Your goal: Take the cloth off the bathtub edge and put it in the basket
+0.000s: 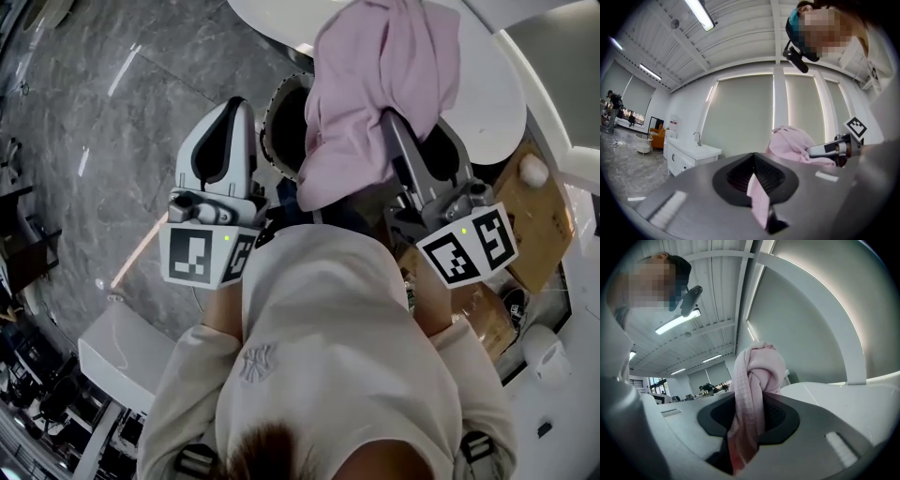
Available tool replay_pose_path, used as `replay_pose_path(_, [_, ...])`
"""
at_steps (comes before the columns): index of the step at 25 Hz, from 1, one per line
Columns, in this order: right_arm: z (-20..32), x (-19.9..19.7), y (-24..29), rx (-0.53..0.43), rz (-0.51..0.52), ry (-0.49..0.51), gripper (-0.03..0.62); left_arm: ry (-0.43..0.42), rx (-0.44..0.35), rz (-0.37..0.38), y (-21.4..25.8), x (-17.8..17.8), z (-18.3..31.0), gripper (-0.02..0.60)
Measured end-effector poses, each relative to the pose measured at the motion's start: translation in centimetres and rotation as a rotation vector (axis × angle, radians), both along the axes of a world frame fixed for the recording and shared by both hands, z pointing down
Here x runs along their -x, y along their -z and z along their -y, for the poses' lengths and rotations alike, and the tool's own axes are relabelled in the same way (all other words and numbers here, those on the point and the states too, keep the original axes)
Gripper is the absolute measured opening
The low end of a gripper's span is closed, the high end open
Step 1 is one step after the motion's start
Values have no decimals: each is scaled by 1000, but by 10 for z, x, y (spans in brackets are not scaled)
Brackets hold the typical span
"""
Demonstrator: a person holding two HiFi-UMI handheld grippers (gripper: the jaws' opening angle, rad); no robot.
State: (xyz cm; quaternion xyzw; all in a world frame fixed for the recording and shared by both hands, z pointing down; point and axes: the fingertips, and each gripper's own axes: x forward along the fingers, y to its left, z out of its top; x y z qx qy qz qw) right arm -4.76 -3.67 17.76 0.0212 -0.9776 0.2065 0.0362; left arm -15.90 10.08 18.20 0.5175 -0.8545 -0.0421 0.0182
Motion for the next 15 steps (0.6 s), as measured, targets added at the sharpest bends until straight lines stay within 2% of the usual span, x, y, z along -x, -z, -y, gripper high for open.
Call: replay_pose_path(15, [-56, 46, -3, -1, 2, -94, 116, -104, -29, -4, -2, 60, -43, 49])
